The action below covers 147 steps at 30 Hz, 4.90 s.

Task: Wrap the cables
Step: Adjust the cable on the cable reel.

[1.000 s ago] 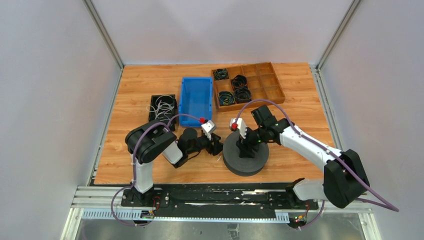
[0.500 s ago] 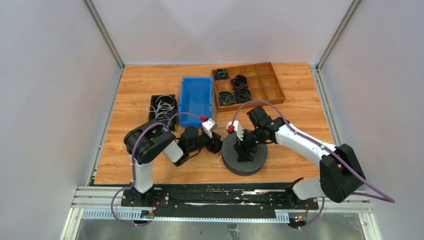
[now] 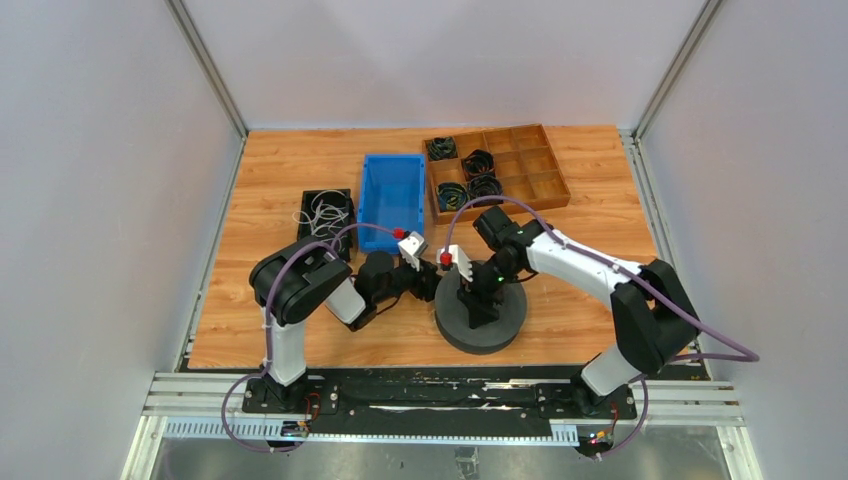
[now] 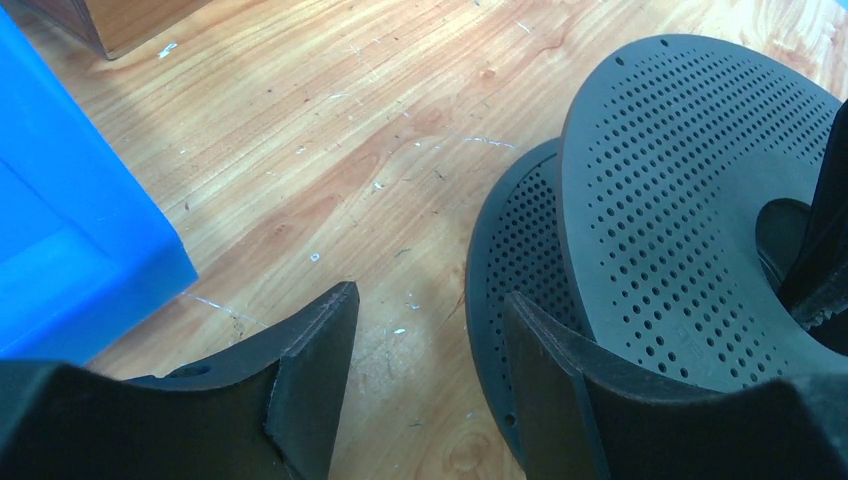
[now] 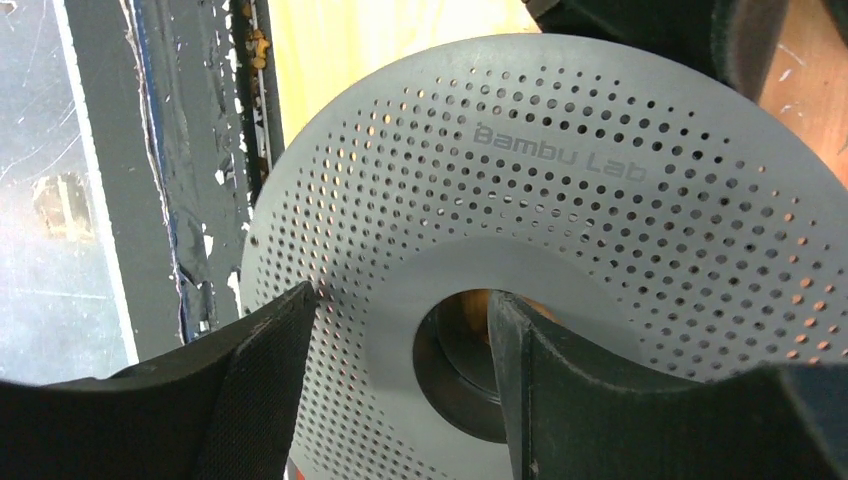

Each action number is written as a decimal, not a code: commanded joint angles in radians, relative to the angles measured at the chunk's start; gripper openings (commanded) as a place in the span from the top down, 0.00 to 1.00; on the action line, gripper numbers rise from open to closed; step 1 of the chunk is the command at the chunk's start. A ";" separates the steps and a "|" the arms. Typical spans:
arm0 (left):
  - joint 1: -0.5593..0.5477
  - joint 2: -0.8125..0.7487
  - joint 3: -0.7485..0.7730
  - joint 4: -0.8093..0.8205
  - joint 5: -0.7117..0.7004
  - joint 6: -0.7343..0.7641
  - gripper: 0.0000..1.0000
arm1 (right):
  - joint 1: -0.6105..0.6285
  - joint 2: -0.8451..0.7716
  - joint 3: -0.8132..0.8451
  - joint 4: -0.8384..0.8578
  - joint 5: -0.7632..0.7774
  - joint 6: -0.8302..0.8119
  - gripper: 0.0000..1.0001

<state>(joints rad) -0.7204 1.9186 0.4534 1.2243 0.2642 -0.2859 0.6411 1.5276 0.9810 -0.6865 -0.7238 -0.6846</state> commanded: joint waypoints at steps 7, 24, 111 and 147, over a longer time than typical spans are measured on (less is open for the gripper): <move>-0.010 0.031 -0.003 0.014 0.048 -0.009 0.38 | 0.057 0.097 0.143 -0.056 -0.046 -0.182 0.37; 0.157 -0.062 -0.030 -0.058 0.085 -0.077 0.29 | 0.025 -0.040 0.154 -0.056 -0.019 -0.077 0.33; -0.059 -0.025 -0.133 0.199 0.405 0.393 0.64 | -0.045 -0.358 -0.105 -0.080 0.304 -0.260 0.32; -0.132 -0.062 -0.188 0.300 0.236 0.799 1.00 | -0.046 -0.355 -0.143 -0.041 0.318 -0.219 0.35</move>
<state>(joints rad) -0.8425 1.8259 0.2409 1.4658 0.5224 0.3973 0.6060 1.1709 0.8555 -0.7265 -0.4004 -0.9276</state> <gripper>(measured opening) 0.011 0.656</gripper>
